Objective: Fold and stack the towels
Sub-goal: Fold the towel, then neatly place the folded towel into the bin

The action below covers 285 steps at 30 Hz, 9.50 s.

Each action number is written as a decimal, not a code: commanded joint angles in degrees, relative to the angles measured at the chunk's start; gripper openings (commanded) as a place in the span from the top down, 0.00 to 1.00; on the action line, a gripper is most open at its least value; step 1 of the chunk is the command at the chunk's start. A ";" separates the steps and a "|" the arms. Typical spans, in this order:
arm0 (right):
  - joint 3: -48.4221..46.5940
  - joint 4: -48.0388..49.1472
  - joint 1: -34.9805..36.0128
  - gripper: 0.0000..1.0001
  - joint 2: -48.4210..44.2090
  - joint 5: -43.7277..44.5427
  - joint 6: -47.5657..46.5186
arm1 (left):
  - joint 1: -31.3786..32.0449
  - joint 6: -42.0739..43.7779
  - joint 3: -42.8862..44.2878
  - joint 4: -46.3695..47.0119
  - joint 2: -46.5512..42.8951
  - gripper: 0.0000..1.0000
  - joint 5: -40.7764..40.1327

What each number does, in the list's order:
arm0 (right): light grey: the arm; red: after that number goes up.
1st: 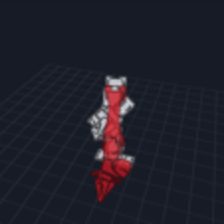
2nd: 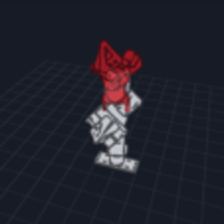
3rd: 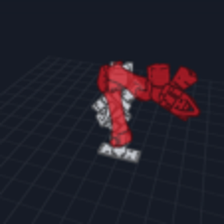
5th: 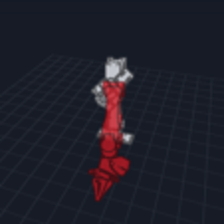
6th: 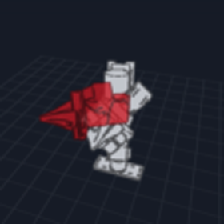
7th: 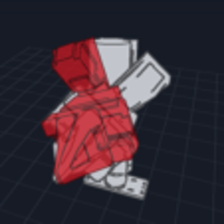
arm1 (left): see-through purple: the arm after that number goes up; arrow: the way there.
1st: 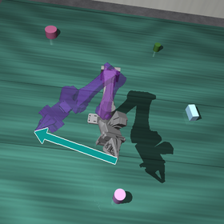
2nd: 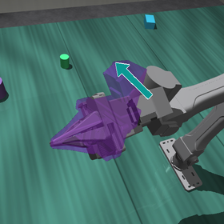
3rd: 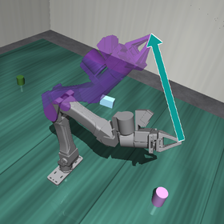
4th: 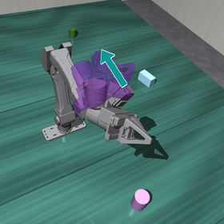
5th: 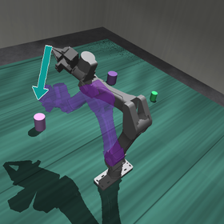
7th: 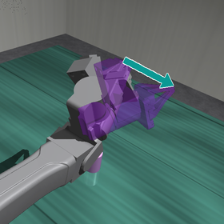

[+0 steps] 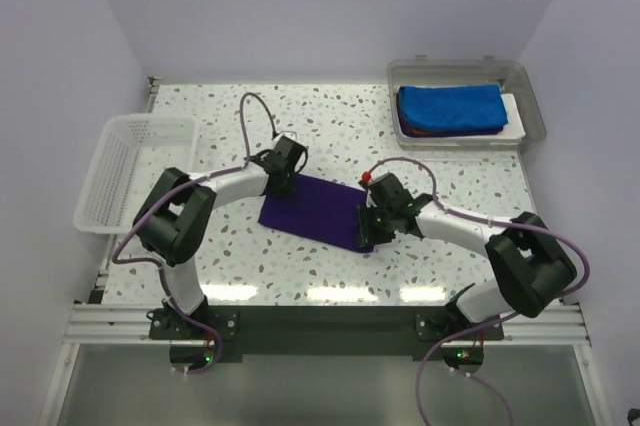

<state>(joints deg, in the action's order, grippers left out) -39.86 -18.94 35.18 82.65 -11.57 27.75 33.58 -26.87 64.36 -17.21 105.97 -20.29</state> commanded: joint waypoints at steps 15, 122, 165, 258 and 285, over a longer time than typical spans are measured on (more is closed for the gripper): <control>-15.07 -8.56 2.62 0.29 -4.34 11.48 -1.81 | -6.60 7.97 1.47 -3.00 -8.67 0.31 2.27; -9.96 7.18 -12.57 1.00 16.04 -1.17 19.93 | 19.07 -10.66 10.97 -11.70 -10.95 0.00 7.46; -97.78 -25.18 -38.52 1.00 43.83 11.75 -39.00 | -11.00 8.77 -17.42 -3.53 -24.15 0.00 3.51; -25.72 -13.84 -38.52 0.01 -40.51 22.74 -8.85 | -11.00 4.37 -11.28 -16.88 -66.59 0.00 -19.16; -6.91 -17.27 -29.47 0.01 -80.10 26.60 -18.43 | -11.00 3.93 -26.47 -13.02 -96.13 0.00 -17.41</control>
<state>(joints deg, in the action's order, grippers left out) -47.66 -38.54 5.37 3.55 15.09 10.46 22.90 -23.33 38.02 -34.46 9.78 -37.69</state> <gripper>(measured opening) 0.986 0.997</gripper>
